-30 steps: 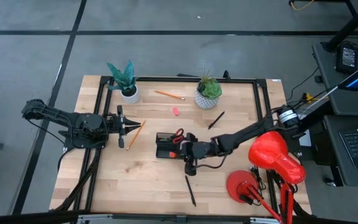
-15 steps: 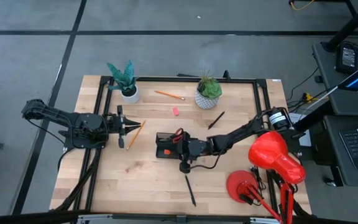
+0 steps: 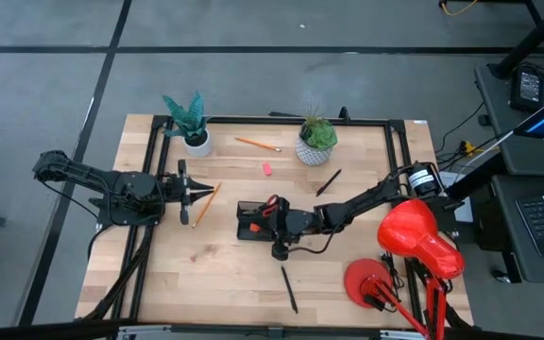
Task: Pick and place office supplies into organizer
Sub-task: Put the orange eraser into the desk organizer, then put the bottom orange pencil into the desk organizer
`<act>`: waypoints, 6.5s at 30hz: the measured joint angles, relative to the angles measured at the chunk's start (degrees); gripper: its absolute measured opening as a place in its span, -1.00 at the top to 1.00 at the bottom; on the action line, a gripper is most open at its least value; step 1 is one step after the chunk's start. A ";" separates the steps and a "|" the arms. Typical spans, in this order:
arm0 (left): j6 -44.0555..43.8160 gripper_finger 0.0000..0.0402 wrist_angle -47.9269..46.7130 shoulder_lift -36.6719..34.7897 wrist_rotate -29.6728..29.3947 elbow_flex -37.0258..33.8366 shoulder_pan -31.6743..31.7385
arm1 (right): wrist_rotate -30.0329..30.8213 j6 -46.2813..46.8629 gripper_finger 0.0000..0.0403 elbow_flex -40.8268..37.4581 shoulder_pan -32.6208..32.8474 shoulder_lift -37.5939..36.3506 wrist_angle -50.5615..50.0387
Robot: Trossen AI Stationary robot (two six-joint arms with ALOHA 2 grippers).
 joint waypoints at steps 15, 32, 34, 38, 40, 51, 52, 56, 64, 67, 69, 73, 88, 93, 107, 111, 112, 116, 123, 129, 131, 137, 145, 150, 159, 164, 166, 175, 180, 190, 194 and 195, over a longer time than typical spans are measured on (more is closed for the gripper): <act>-0.42 0.83 1.35 -0.02 0.00 -0.02 -0.01 | 0.00 0.82 0.29 0.00 -0.87 -0.05 0.03; 1.70 0.85 1.68 0.01 0.28 -0.02 -0.01 | 7.41 2.38 0.67 0.09 8.62 -14.92 -18.05; 1.73 0.85 1.66 -0.02 1.70 -0.02 -0.01 | 8.85 3.17 0.77 0.09 9.04 -17.08 -21.65; 4.21 0.90 1.32 1.11 7.72 -0.02 -0.03 | 9.02 3.96 0.96 0.07 8.91 -21.42 -28.01; 4.50 0.94 1.29 2.13 8.03 -0.02 -0.01 | 9.04 3.80 0.97 0.04 8.57 -23.76 -31.65; -0.49 0.99 -2.34 12.11 4.53 4.55 -0.01 | 10.20 -0.37 0.99 -15.79 3.70 -35.66 -24.39; -1.16 0.99 -3.78 12.88 3.83 5.62 -0.01 | 10.22 -0.69 0.99 -18.22 3.46 -36.89 -21.58; -6.82 0.99 -11.69 15.23 -1.28 10.24 -0.01 | 10.10 -2.36 0.98 -26.83 2.56 -40.27 -10.52; -15.67 0.99 -19.87 20.44 -5.44 15.35 0.18 | 10.05 -8.37 0.99 -36.35 -0.70 -41.94 2.77; -16.79 0.99 -19.77 22.35 -5.41 15.41 1.13 | 9.85 -9.73 0.98 -37.93 -2.54 -41.94 4.23; -18.46 0.99 -20.19 24.10 -5.36 15.41 2.15 | 9.84 -9.27 0.99 -39.48 -3.80 -41.89 5.37; -21.67 0.99 -23.34 26.98 -3.90 15.41 4.32 | 8.20 -7.87 0.99 -43.27 -5.13 -41.63 12.32; -33.23 0.99 -43.21 31.27 13.33 15.39 12.37 | 7.89 4.19 0.98 -47.50 -5.11 -41.60 20.95; -36.96 0.99 -45.01 31.44 13.28 15.39 13.46 | 7.93 5.66 0.98 -47.47 -5.11 -41.59 21.20; -42.56 0.99 -52.02 48.58 14.02 28.07 9.18 | 12.02 -2.16 0.98 -47.47 -5.56 -41.59 21.12; -44.78 0.99 -53.50 53.57 15.13 31.16 9.46 | 12.02 -3.47 0.98 -47.47 -6.44 -41.59 20.86; -44.92 0.99 -53.32 54.37 15.12 31.52 9.47 | 12.04 -3.49 0.98 -47.47 -6.51 -41.59 20.77; -45.03 0.93 -51.70 55.84 15.00 31.91 9.88 | 12.02 -3.86 0.98 -47.47 -6.51 -41.59 20.31; -48.33 0.73 -51.69 56.00 18.46 31.91 11.86 | 11.99 -4.82 0.98 -47.45 -6.51 -41.57 18.49; -48.68 0.52 -49.26 56.00 17.92 31.91 13.33 | 11.99 -4.27 0.98 -47.45 -6.49 -41.57 18.15; -48.66 0.45 -48.86 56.00 17.80 31.91 13.37 | 11.98 -3.18 0.98 -47.45 -6.49 -41.57 17.20; -48.59 0.31 -50.19 56.00 16.66 31.91 13.67 | 11.95 -0.42 0.98 -47.45 -6.49 -41.57 16.03; -47.24 0.29 -50.18 57.90 17.84 31.91 16.43 | 11.27 0.16 0.98 -47.45 -6.38 -41.57 16.03; -45.92 0.29 -50.16 61.09 17.84 31.91 18.19 | 8.65 1.25 0.98 -47.45 -6.38 -41.57 16.03; -43.68 0.29 -47.69 67.49 20.90 31.89 21.21 | 8.30 1.05 0.98 -47.45 -6.36 -41.57 16.02; -43.26 0.29 -46.31 70.39 22.54 32.09 23.24 | 8.30 1.01 0.98 -47.45 -6.36 -41.57 15.98; -43.15 0.29 -46.47 71.49 23.85 32.20 23.94 | 8.30 0.99 0.98 -47.45 -6.36 -41.57 15.96; -45.52 0.29 -45.68 72.33 24.65 32.20 24.73 | 8.30 0.98 0.98 -47.45 -6.36 -41.57 15.92; -47.11 0.29 -45.22 72.35 23.58 32.10 23.87 | 8.30 1.01 0.98 -47.44 -6.36 -41.57 15.92; -49.16 0.35 -43.43 71.87 22.46 30.45 21.37 | 8.30 1.08 0.98 -47.43 -6.36 -41.57 16.02; -48.25 0.49 -42.80 71.52 22.31 30.23 21.25 | 8.30 1.11 0.98 -47.43 -6.36 -41.57 17.16; -47.87 0.53 -42.55 71.42 21.99 30.21 21.22 | 8.31 1.15 0.98 -47.43 -6.36 -41.57 17.31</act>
